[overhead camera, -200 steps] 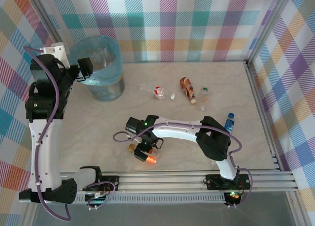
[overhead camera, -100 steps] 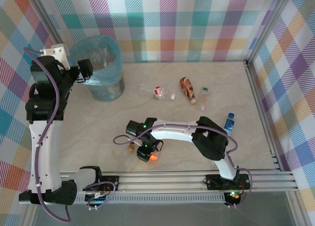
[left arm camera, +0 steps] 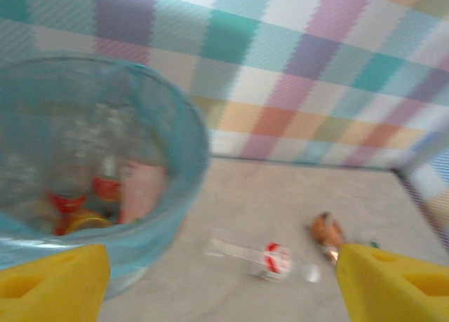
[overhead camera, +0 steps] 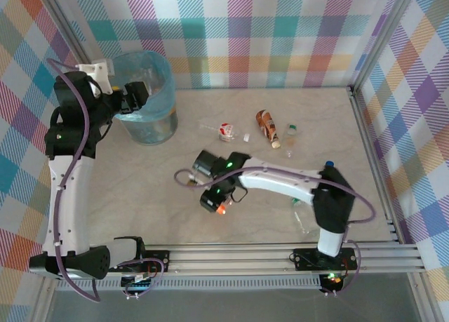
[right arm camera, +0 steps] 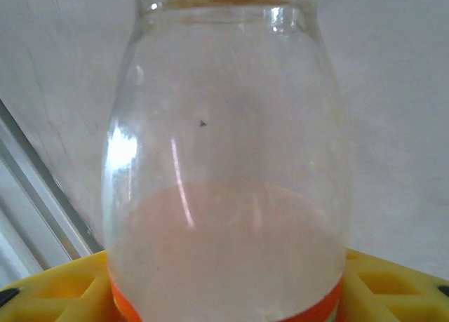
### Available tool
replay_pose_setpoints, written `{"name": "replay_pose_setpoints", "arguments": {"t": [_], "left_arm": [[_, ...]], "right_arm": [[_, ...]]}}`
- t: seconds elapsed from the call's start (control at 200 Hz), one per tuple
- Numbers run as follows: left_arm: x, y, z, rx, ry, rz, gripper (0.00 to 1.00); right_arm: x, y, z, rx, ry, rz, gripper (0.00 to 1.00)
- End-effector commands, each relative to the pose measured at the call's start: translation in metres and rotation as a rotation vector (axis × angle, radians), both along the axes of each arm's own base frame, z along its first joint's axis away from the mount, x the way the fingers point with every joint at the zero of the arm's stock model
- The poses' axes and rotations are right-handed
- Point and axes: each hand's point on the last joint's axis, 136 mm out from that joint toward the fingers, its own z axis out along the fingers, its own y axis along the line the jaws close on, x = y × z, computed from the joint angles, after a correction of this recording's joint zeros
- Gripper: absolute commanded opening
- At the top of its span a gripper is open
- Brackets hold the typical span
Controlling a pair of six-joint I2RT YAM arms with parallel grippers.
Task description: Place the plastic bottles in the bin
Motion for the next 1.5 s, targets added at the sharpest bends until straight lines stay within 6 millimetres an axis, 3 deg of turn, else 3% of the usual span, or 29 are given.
{"name": "replay_pose_setpoints", "arguments": {"t": [0.0,0.135,0.235,0.42,0.645,1.025,1.285,1.38,1.495], "left_arm": [[-0.008,-0.045,0.028,-0.161,-0.047,-0.236,0.84],[-0.019,-0.096,0.029,-0.196,-0.021,-0.454,0.85],[-0.031,-0.133,0.026,-0.21,0.005,-0.623,0.86],[-0.045,-0.185,0.015,-0.262,0.087,-0.818,0.86],[-0.053,-0.209,0.007,-0.254,0.133,-0.9,0.76],[-0.065,-0.212,-0.003,-0.254,0.183,-0.94,0.7],[-0.067,-0.208,0.01,-0.247,0.137,-0.912,0.54],[-0.064,-0.205,0.016,-0.233,0.11,-0.879,0.38],[-0.06,-0.202,0.023,-0.222,0.086,-0.848,0.29]], "right_arm": [[0.03,-0.004,0.069,0.233,-0.063,-0.093,0.59],[0.06,-0.019,0.139,0.456,-0.16,-0.157,0.58],[0.071,-0.026,0.181,0.584,-0.236,-0.157,0.59],[0.066,-0.02,0.224,0.696,-0.308,-0.062,0.58],[0.06,-0.017,0.231,0.735,-0.288,-0.034,0.58],[0.061,-0.024,0.245,0.778,-0.337,-0.072,0.59],[0.061,-0.021,0.246,0.79,-0.336,-0.063,0.62],[0.06,-0.019,0.246,0.79,-0.332,-0.047,0.63],[0.062,-0.019,0.248,0.788,-0.344,-0.046,0.66]]}}
